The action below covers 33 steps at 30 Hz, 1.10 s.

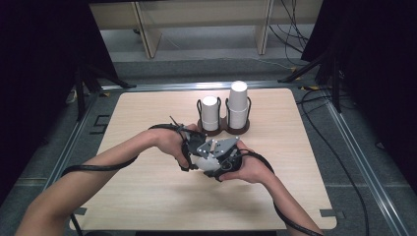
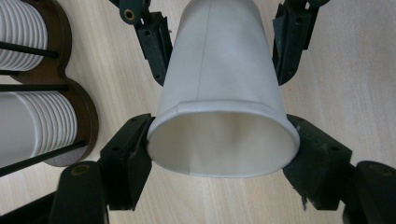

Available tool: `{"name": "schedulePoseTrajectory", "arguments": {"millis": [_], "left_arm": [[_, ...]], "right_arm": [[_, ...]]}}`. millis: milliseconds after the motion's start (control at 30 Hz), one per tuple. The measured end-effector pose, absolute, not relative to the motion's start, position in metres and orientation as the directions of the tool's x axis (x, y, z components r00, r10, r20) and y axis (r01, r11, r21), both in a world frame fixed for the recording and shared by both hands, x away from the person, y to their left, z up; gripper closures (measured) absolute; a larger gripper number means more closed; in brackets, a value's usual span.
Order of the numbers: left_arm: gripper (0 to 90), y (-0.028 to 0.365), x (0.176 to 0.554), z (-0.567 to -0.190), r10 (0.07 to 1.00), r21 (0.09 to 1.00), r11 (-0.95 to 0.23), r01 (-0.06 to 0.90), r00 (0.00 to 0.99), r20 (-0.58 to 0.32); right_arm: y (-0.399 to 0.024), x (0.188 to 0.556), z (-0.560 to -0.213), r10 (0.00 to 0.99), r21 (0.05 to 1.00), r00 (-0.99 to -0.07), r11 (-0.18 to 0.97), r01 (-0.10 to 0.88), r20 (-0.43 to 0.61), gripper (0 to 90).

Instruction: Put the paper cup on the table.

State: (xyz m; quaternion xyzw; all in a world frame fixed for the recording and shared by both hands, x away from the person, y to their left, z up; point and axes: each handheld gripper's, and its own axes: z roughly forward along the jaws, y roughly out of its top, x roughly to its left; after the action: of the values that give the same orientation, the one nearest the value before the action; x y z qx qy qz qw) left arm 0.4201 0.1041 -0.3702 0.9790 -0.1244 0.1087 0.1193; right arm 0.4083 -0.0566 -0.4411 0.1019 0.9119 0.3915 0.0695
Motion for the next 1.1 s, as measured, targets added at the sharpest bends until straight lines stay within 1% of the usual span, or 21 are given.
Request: {"name": "schedulePoseTrajectory", "arguments": {"millis": [33, 67, 267, 300, 333, 367, 400, 433, 467, 533, 567, 667, 733, 767, 800, 867, 933, 967, 1000, 1067, 1100], "left_arm": [[28.6, 0.104, 0.420, -0.370, -0.220, 0.204, -0.941, -0.272, 0.945, 0.243], [28.6, 0.104, 0.420, -0.370, -0.223, 0.201, -0.940, -0.274, 0.944, 0.243], [28.6, 0.103, 0.419, -0.371, -0.222, 0.199, -0.942, -0.270, 0.946, 0.236], [28.6, 0.103, 0.418, -0.372, -0.204, 0.219, -0.942, -0.255, 0.952, 0.230], [28.6, 0.102, 0.419, -0.371, -0.229, 0.194, -0.941, -0.278, 0.943, 0.240], [28.6, 0.102, 0.418, -0.373, -0.206, 0.220, -0.941, -0.258, 0.950, 0.234], [28.7, 0.101, 0.420, -0.370, -0.254, 0.164, -0.940, -0.299, 0.935, 0.245], [28.8, 0.101, 0.420, -0.370, -0.253, 0.166, -0.940, -0.297, 0.936, 0.244], [28.9, 0.101, 0.419, -0.371, -0.228, 0.195, -0.941, -0.277, 0.944, 0.239], [29.0, 0.101, 0.418, -0.371, -0.230, 0.193, -0.941, -0.278, 0.943, 0.239], [29.0, 0.101, 0.418, -0.371, -0.233, 0.189, -0.941, -0.282, 0.942, 0.242], [28.8, 0.101, 0.418, -0.370, -0.235, 0.190, -0.940, -0.283, 0.943, 0.237], [28.0, 0.102, 0.419, -0.370, -0.231, 0.214, -0.935, -0.283, 0.943, 0.241], [27.1, 0.102, 0.420, -0.369, -0.241, 0.207, -0.934, -0.292, 0.940, 0.239], [26.4, 0.103, 0.420, -0.369, -0.244, 0.217, -0.929, -0.298, 0.939, 0.244], [24.0, 0.106, 0.421, -0.369, -0.239, 0.255, -0.918, -0.303, 0.937, 0.255], [18.3, 0.111, 0.423, -0.371, -0.204, 0.310, -0.907, -0.285, 0.941, 0.269], [16.4, 0.114, 0.424, -0.372, -0.181, 0.335, -0.903, -0.267, 0.946, 0.268], [14.5, 0.117, 0.425, -0.371, -0.164, 0.360, -0.895, -0.263, 0.945, 0.281], [14.2, 0.124, 0.430, -0.368, -0.132, 0.402, -0.880, -0.254, 0.943, 0.305], [13.9, 0.128, 0.431, -0.367, -0.103, 0.439, -0.866, -0.237, 0.946, 0.308]], "right_arm": [[-0.056, 0.408, -0.441, 0.240, 0.728, -0.970, 0.672, 0.132, -0.047, 28.0], [-0.056, 0.411, -0.441, 0.217, 0.733, -0.973, 0.674, 0.090, -0.080, 28.0], [-0.056, 0.411, -0.441, 0.218, 0.733, -0.972, 0.675, 0.086, -0.087, 30.0], [-0.056, 0.411, -0.441, 0.219, 0.733, -0.972, 0.675, 0.085, -0.088, 30.9], [-0.056, 0.411, -0.441, 0.218, 0.733, -0.972, 0.676, 0.084, -0.089, 31.6], [-0.056, 0.410, -0.441, 0.219, 0.732, -0.973, 0.675, 0.094, -0.077, 32.5], [-0.055, 0.410, -0.441, 0.218, 0.732, -0.973, 0.674, 0.093, -0.077, 33.2], [-0.056, 0.411, -0.441, 0.217, 0.732, -0.972, 0.677, 0.081, -0.093, 33.8], [-0.056, 0.411, -0.441, 0.216, 0.732, -0.972, 0.677, 0.082, -0.091, 34.2], [-0.055, 0.410, -0.442, 0.212, 0.730, -0.974, 0.677, 0.089, -0.079, 34.7], [-0.055, 0.411, -0.442, 0.212, 0.732, -0.973, 0.677, 0.075, -0.095, 34.9], [-0.056, 0.408, -0.443, 0.238, 0.731, -0.969, 0.672, 0.116, -0.065, 35.3], [-0.057, 0.410, -0.442, 0.213, 0.740, -0.972, 0.669, 0.073, -0.097, 35.3], [-0.058, 0.409, -0.443, 0.215, 0.743, -0.971, 0.666, 0.070, -0.101, 35.2], [-0.059, 0.406, -0.443, 0.243, 0.740, -0.968, 0.662, 0.117, -0.064, 35.1], [-0.060, 0.407, -0.443, 0.228, 0.748, -0.969, 0.658, 0.084, -0.092, 35.0], [-0.064, 0.406, -0.443, 0.239, 0.762, -0.965, 0.643, 0.077, -0.104, 35.0], [-0.066, 0.406, -0.443, 0.237, 0.774, -0.964, 0.631, 0.057, -0.123, 34.9], [-0.069, 0.405, -0.444, 0.257, 0.783, -0.960, 0.617, 0.074, -0.112, 34.9], [-0.075, 0.406, -0.444, 0.281, 0.806, -0.950, 0.589, 0.059, -0.136, 34.9], [-0.080, 0.404, -0.446, 0.311, 0.822, -0.943, 0.564, 0.081, -0.120, 34.9]]}}
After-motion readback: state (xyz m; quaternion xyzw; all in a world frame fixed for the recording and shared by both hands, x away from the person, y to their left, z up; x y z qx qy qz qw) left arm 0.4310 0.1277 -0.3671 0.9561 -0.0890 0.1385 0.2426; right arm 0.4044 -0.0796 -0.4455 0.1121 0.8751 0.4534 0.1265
